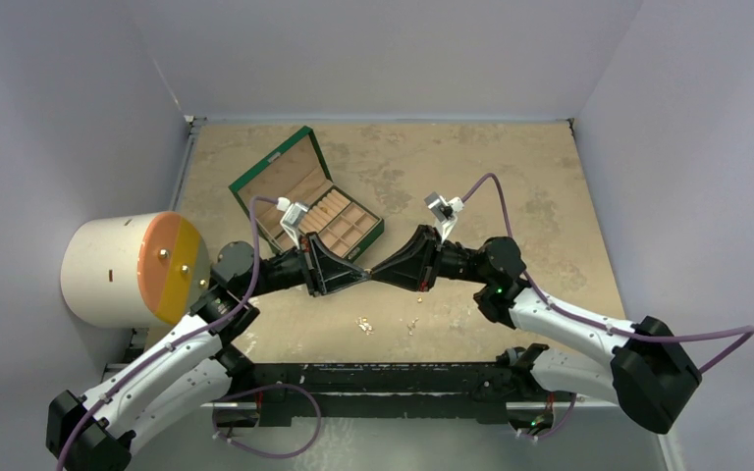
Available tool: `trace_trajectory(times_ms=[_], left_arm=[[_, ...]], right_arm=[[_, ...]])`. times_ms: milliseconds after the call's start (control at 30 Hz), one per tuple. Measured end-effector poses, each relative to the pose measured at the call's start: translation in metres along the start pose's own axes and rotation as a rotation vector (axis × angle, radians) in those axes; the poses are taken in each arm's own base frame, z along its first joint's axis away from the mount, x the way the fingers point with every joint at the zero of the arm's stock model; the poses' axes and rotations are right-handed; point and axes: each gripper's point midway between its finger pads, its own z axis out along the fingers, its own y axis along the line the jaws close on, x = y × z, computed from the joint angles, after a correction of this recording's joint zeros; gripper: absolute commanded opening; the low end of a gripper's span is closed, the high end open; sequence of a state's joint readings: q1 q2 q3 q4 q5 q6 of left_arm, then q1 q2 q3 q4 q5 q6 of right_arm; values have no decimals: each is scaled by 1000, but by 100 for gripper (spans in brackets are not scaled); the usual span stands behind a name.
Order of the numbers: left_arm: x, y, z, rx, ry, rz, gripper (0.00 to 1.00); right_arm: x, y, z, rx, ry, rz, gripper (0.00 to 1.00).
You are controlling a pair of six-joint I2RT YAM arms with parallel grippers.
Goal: Organize the mixed jewelry
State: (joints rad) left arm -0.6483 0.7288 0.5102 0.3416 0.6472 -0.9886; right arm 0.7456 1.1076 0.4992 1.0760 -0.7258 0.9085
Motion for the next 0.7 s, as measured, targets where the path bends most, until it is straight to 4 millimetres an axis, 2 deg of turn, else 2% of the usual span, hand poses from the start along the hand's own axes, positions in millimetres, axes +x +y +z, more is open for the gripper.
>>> trace_trajectory(times_ms=[133,233,267,400,433,567,700], left_arm=[[0,1,0,-2,-2,0,0],[-1,0,0,-2,-5,1,0],[-1,1,0,-3,-5,1,3],[-2,3,0,-12,-12,2,37],[-2,5,0,-24,-14,1,42],[-1,18,-2,-87,-20,2,55],[-7,21,-8,-155,-34,47,63]], right_arm=[[-1,1,0,-6,-3,-5,0],[-1,1,1,-9,-6,-5,0],[-1,1,1,-9,-6,-5,0],[-2,1,1,-11,-7,-3,0],[-2,1,1,-12,-9,-5,0],[-2,0,0,5,-6,-15,0],[-4,-10,-1,84,6,-37,0]])
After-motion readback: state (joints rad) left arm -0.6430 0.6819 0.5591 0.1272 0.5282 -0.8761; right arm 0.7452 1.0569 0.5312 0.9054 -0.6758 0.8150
